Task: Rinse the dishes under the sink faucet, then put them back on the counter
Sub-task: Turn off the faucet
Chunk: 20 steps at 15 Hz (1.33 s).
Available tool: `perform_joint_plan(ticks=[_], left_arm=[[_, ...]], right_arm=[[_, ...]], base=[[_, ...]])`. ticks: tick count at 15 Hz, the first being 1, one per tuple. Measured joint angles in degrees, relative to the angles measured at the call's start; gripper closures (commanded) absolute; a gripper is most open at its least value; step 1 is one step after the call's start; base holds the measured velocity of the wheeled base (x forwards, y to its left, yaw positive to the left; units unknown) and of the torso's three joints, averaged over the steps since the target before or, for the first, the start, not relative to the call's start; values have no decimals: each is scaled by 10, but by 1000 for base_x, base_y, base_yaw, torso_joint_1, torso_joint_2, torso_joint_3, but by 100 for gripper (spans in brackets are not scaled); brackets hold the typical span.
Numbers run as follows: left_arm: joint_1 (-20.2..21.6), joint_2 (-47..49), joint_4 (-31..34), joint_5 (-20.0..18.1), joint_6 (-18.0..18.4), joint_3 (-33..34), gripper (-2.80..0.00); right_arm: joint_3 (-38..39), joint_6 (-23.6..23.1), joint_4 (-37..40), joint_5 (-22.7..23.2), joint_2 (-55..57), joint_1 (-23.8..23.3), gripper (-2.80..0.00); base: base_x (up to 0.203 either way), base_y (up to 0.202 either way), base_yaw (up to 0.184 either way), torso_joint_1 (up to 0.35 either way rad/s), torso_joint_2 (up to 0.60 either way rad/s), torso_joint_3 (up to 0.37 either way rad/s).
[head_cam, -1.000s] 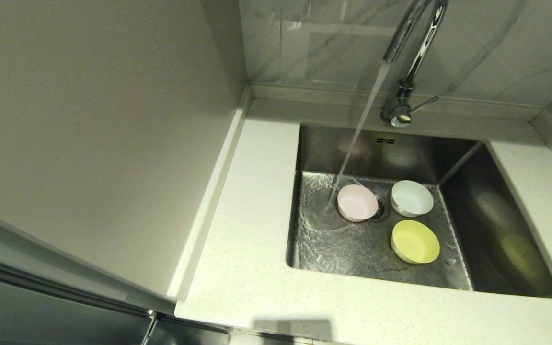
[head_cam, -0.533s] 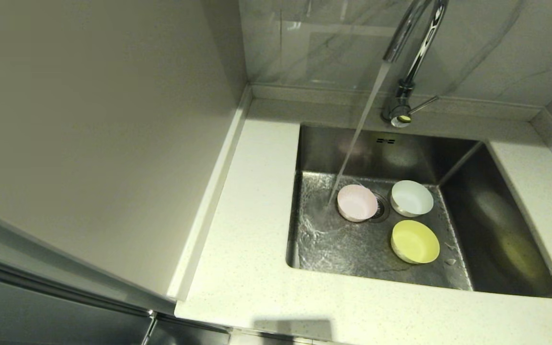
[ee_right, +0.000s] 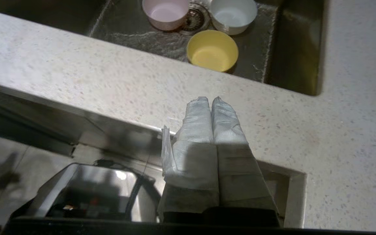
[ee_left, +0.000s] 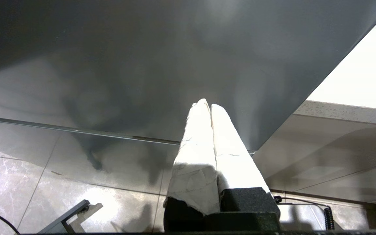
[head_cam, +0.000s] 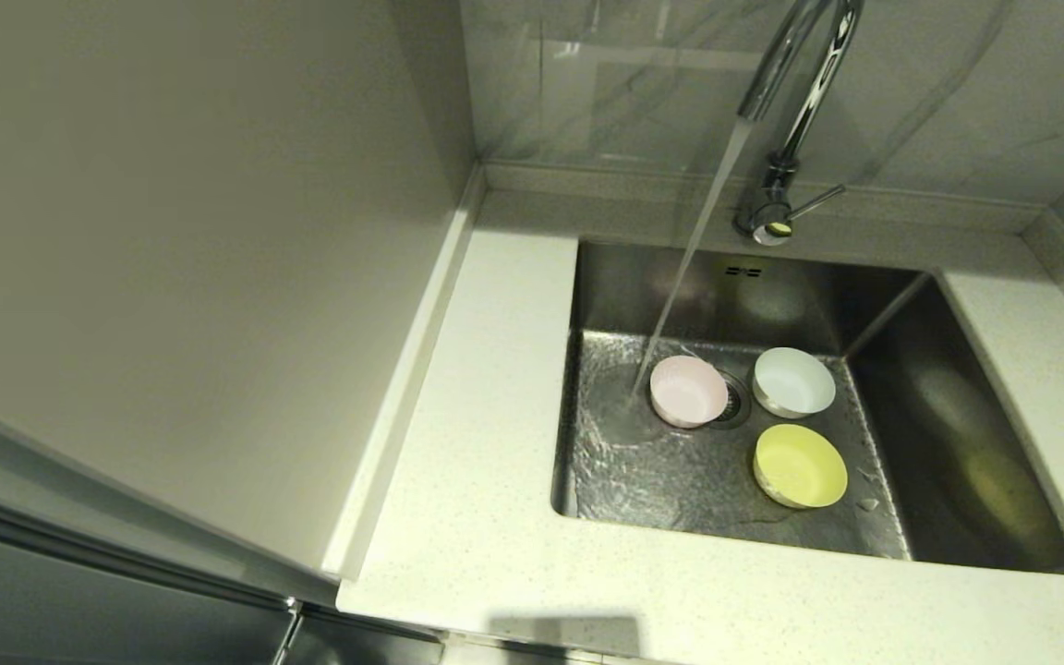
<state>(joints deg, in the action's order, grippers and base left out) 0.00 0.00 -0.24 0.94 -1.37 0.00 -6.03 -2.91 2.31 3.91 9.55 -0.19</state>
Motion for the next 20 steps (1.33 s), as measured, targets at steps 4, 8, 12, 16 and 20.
perform_joint_plan(ticks=[4, 8, 12, 16, 20], left_arm=[[0, 0, 0, 0, 0, 0, 0], [0, 0, 0, 0, 0, 0, 0], [0, 0, 0, 0, 0, 0, 0], [0, 0, 0, 0, 0, 0, 0], [0, 0, 0, 0, 0, 0, 0]], right_arm=[[-169, 37, 49, 63, 211, -14, 0], [-354, 83, 91, 63, 433, -20, 0], [-436, 94, -61, -13, 642, -19, 0], [-523, 103, -251, -76, 780, -2, 0], [-617, 128, -262, -80, 850, 6, 0]], base=[[0, 0, 0, 0, 0, 0], [0, 0, 0, 0, 0, 0], [0, 0, 0, 0, 0, 0], [0, 0, 0, 0, 0, 0], [0, 0, 0, 0, 0, 0]])
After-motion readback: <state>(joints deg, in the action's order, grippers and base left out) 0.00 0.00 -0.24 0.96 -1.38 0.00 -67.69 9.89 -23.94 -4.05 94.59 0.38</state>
